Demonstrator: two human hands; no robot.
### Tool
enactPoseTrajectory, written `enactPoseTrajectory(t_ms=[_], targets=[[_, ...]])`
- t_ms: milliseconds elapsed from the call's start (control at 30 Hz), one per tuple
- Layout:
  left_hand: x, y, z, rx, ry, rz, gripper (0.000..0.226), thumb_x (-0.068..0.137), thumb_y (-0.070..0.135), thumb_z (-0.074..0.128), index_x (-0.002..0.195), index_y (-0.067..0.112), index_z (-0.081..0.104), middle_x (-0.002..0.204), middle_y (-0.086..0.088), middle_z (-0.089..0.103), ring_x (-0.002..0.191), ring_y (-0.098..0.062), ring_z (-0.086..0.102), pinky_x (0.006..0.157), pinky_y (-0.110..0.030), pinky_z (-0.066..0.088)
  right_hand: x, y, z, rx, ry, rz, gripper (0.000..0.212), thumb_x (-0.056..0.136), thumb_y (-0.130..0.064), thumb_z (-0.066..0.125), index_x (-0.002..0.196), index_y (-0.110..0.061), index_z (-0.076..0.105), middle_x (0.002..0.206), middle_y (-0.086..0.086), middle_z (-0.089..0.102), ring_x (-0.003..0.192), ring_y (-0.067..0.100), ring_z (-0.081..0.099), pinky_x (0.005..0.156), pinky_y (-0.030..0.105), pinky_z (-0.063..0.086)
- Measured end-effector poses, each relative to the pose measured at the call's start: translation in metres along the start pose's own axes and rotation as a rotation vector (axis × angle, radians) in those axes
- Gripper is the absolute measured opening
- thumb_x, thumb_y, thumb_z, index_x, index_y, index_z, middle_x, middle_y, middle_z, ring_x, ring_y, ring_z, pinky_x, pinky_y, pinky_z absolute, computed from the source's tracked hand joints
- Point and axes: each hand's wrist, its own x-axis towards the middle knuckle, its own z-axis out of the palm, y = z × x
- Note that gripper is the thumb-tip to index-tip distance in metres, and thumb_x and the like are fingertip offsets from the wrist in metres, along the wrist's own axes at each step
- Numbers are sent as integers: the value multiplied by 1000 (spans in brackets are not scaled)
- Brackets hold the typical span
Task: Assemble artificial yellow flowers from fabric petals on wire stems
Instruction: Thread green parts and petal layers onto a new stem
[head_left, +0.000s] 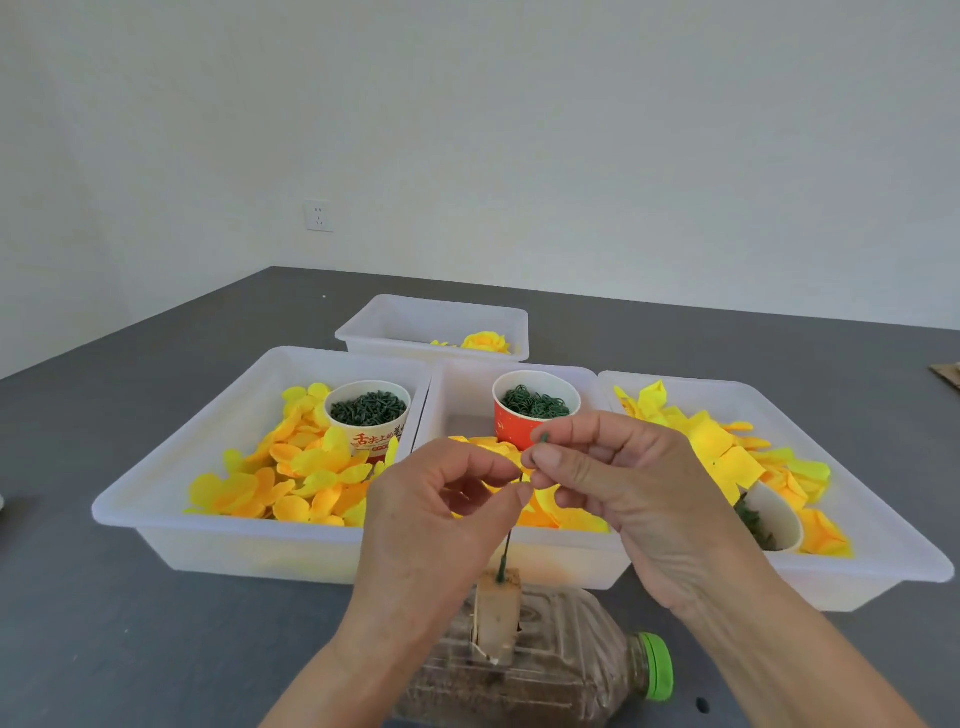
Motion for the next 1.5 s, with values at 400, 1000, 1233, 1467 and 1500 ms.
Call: enactPoseTrajectory(t_ms=[400, 1000, 1233, 1467, 1500], targets=[[-1, -1, 1, -108, -15, -50, 17, 65, 12, 77, 68, 29, 73, 61, 7, 69, 55, -1, 59, 55, -13, 47, -2, 7, 4, -41, 6, -18, 19, 53, -25, 74, 72, -21, 77, 74, 4, 73, 66, 6, 62, 56, 15, 47], [-2, -4, -2, -95, -38, -78, 12, 65, 17, 80, 66, 26, 72, 57, 5, 66, 52, -1, 55, 53, -14, 44, 1, 20, 3, -33, -34, 17, 20, 49, -30, 74, 67, -23, 77, 68, -2, 71, 61, 2, 60, 56, 14, 47], [-4, -9, -11, -59, -71, -148, 31, 74, -3, 68, 70, 27, 74, 67, 8, 70, 58, -2, 57, 53, -12, 44, -7, 32, 0, -283, -30, -116, 5, 66, -15, 77, 67, -19, 73, 71, -2, 70, 68, 7, 61, 66, 23, 48], [-7, -13, -14, -31, -79, -145, 28, 76, -2, 68, 67, 23, 74, 67, 4, 71, 62, -3, 62, 57, -10, 45, -16, 53, -3, -469, -72, -151, 21, 73, -11, 78, 71, -31, 72, 75, -11, 68, 77, 11, 61, 70, 30, 48], [-8, -13, -14, -31, -82, -144, 27, 75, -2, 69, 66, 23, 74, 66, 5, 71, 62, -3, 62, 57, -10, 45, -16, 54, -4, -481, -71, -151, 21, 74, -13, 78, 72, -33, 72, 76, -12, 68, 77, 12, 61, 70, 31, 48]])
